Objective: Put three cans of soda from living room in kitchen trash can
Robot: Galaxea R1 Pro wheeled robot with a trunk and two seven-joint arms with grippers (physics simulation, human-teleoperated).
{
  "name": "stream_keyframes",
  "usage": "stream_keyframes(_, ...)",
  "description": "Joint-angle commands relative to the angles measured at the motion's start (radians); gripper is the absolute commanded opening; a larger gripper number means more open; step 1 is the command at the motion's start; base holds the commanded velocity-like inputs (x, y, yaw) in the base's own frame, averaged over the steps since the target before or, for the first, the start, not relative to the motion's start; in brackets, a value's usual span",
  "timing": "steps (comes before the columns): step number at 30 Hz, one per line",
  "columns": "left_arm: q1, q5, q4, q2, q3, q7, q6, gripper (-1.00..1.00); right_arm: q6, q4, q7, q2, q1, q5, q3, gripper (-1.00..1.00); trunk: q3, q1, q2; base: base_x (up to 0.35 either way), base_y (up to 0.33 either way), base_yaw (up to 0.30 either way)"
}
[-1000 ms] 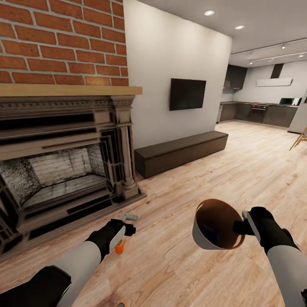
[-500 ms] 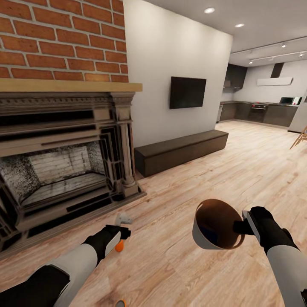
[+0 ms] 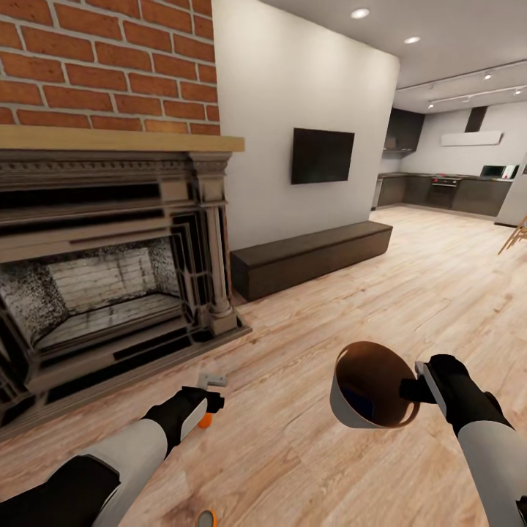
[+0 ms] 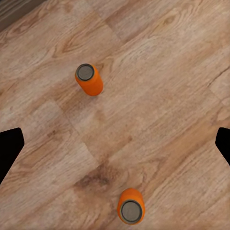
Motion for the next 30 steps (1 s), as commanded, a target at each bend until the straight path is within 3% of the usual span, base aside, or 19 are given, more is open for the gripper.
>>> stream_keyframes(1, 0.000, 0.000, 0.000, 0.000, -0.001, 0.000, -0.001, 1.00, 0.000, 0.000, 0.002, 0.000, -0.001, -0.022, -0.001, -1.00, -0.003, 0.004, -0.007, 0.000, 0.000, 0.000)
stream_keyframes(17, 0.000, -0.005, -0.001, -0.005, -0.004, 0.001, -0.019, 1.00, 0.013, -0.002, 0.017, 0.001, -0.028, -0.022, 0.001, -1.00, -0.059, 0.065, -0.119, 0.000, 0.000, 0.000)
stream_keyframes(23, 0.000, -0.005, -0.001, -0.006, -0.004, 0.001, -0.037, 1.00, 0.065, -0.045, 0.020, 0.001, -0.030, -0.022, 0.002, -1.00, -0.082, 0.088, -0.161, 0.000, 0.000, 0.004)
stream_keyframes(30, 0.003, -0.006, -0.001, -0.007, -0.004, 0.002, -0.043, 1.00, 0.065, -0.090, 0.021, 0.000, -0.043, -0.022, 0.003, -1.00, -0.109, 0.115, -0.210, 0.000, 0.000, 0.045)
